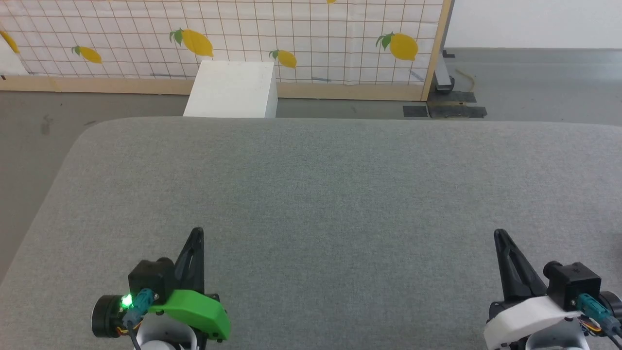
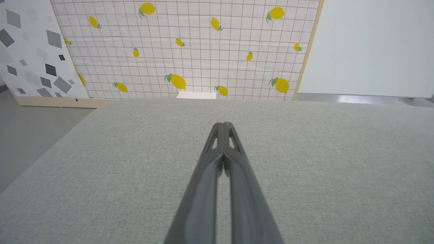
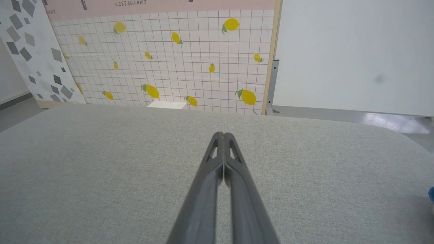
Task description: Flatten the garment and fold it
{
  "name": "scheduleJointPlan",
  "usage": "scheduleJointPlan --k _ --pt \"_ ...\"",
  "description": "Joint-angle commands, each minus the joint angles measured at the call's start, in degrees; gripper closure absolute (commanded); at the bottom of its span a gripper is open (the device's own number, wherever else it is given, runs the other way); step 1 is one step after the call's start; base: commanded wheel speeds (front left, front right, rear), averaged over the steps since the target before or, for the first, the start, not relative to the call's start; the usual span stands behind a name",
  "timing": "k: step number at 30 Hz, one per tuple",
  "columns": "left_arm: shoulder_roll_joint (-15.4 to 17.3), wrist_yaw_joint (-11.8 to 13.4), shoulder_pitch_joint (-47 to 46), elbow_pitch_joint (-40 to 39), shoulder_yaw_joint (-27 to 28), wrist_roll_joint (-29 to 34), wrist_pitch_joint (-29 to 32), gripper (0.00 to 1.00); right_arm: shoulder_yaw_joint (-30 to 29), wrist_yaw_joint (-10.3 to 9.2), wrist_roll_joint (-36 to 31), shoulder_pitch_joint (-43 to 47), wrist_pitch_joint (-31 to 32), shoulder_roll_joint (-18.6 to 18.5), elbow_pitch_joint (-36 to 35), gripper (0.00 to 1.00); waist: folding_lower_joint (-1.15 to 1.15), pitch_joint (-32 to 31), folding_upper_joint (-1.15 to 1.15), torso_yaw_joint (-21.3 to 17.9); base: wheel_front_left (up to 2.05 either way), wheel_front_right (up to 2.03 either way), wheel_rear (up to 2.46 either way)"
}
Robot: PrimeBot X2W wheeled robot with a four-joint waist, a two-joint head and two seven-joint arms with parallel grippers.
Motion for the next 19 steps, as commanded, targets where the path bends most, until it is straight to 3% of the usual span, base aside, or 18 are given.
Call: scheduleJointPlan --k 1,19 --pt "-0.1 0.5 0.2 -0.5 0.3 0.6 0.3 1.0 0.2 -0.05 -0.5 -1.2 0.3 0.1 -0.3 1.0 0.0 0.0 0.0 0.0 0.0 0.0 0.0" --pt "-0.2 1.4 0.3 -1.9 0.9 2.3 2.4 1.0 1.0 -0.07 -1.5 -2.1 1.8 0.1 -0.5 1.0 0.0 0.2 0.0 -0.4 0.0 0.0 0.0"
